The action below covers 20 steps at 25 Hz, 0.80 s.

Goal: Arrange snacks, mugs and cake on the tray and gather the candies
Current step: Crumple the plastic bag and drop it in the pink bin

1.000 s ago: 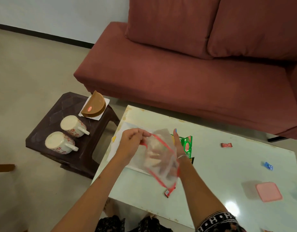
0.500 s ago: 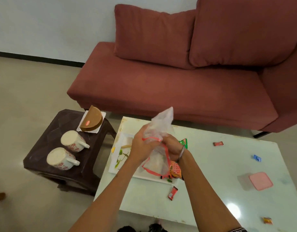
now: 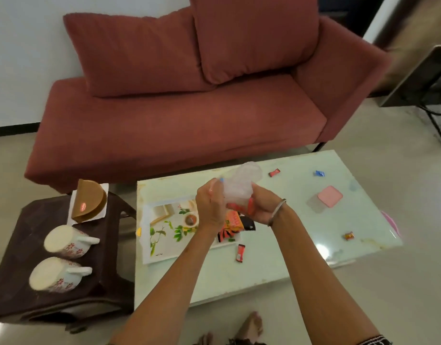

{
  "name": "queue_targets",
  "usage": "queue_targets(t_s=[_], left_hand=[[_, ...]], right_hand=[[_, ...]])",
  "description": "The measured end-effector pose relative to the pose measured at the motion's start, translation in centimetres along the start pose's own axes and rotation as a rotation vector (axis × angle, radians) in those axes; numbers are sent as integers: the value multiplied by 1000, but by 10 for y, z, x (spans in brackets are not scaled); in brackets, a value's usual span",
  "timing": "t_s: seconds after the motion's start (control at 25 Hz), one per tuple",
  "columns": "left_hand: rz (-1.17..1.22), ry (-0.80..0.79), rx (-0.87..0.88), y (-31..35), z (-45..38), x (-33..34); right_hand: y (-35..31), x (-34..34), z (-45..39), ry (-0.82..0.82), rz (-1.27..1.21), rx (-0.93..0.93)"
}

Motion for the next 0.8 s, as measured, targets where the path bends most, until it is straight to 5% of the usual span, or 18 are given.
queue_targets(t_s=[0.2, 0.44, 0.6, 0.8], left_hand=[[-269, -50, 44, 20, 31, 54], [-213, -152, 265, 44, 88, 130], [-210, -202, 297, 54, 118, 189], [-213, -224, 224, 42, 159, 269]], right_hand=[[-23, -44, 59, 6, -292, -161], [-49, -99, 112, 68, -117, -339], [-69, -166, 151, 275, -44, -419], [-81, -243, 208, 288, 394, -88]])
Point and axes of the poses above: each hand's wrist, its own z-axis away from the middle knuckle, its own x-axis out of the palm, y = z × x, the point moved 6 cm from there along -z, towards the middle knuckle, and after that the axes turned 9 degrees about -z, right-handed, at the moved point
